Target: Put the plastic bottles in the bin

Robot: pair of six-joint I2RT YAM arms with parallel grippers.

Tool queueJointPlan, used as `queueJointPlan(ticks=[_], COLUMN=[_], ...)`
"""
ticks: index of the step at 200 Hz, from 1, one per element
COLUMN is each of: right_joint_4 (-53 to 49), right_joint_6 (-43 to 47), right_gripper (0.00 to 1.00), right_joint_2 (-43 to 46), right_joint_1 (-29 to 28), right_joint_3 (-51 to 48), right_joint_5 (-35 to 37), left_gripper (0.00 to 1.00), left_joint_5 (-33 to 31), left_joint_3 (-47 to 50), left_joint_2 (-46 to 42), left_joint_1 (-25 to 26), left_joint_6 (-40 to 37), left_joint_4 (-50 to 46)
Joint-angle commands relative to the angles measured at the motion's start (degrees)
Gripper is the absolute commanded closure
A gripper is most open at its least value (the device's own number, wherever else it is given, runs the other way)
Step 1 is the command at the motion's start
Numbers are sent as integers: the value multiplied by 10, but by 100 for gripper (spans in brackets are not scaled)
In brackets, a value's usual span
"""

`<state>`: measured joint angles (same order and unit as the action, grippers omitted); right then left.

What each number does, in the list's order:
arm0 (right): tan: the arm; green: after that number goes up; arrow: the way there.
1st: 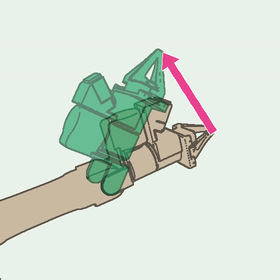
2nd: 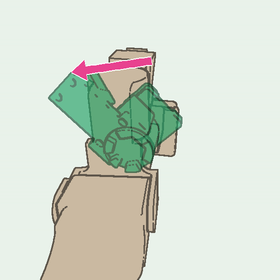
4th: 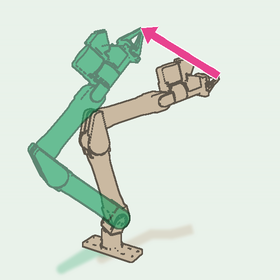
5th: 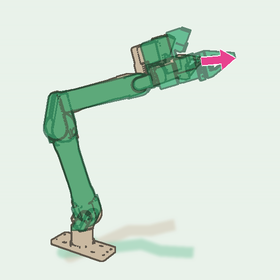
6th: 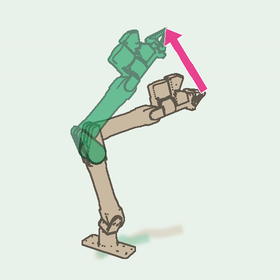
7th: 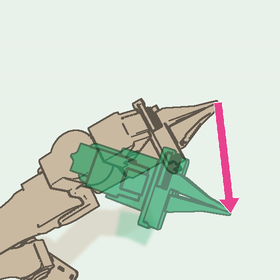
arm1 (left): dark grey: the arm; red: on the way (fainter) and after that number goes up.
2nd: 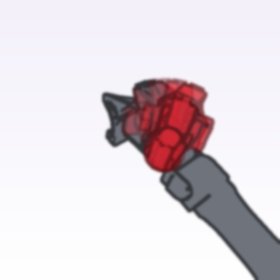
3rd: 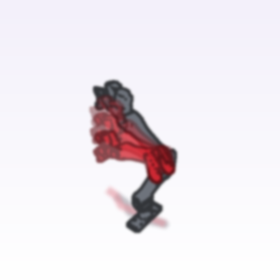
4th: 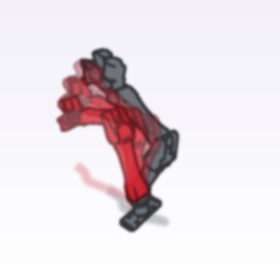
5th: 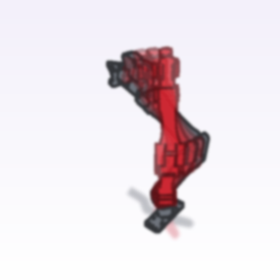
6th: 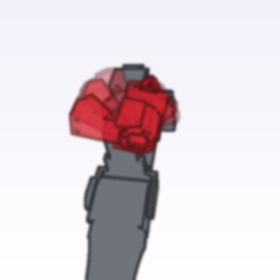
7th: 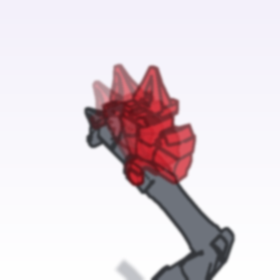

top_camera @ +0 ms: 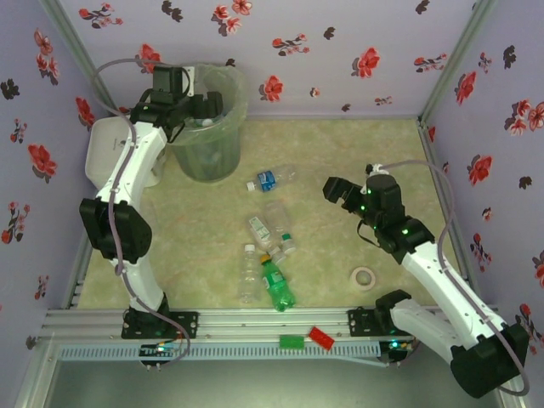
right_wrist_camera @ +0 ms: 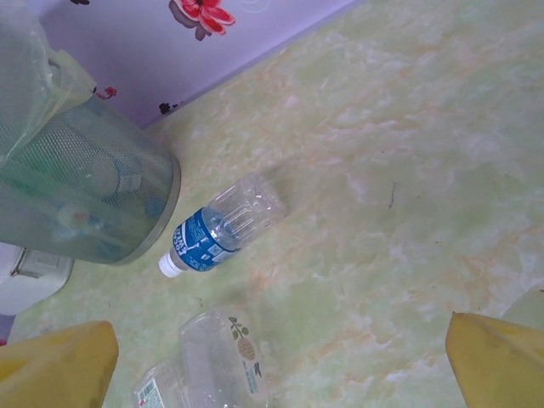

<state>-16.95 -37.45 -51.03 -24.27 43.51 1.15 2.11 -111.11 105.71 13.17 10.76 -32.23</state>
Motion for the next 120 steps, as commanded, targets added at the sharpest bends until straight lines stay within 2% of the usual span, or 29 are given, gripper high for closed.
queueJointPlan(ticks=[1, 18, 52, 120], right_joint_4=[28, 37, 42, 34], right_joint_6=[11, 10, 14, 25], right_gripper=[0, 0, 0, 0], right_joint_2=[1, -9, -39, -137], right_joint_1=[-5, -12, -39, -119], right_joint_3=[-10, -12, -6, 20], right_joint_5=[-15, -17, -20, -23], left_gripper=[0, 0, 0, 0], left_joint_5=[-1, 2, 9, 29], left_joint_3=[10, 46, 163, 376], left_joint_2=[-46, -78, -179, -347], left_joint_1=[-3, 0, 14, 72], left_joint_6=[3, 11, 32, 140], left_joint_4=[5, 35, 169, 322])
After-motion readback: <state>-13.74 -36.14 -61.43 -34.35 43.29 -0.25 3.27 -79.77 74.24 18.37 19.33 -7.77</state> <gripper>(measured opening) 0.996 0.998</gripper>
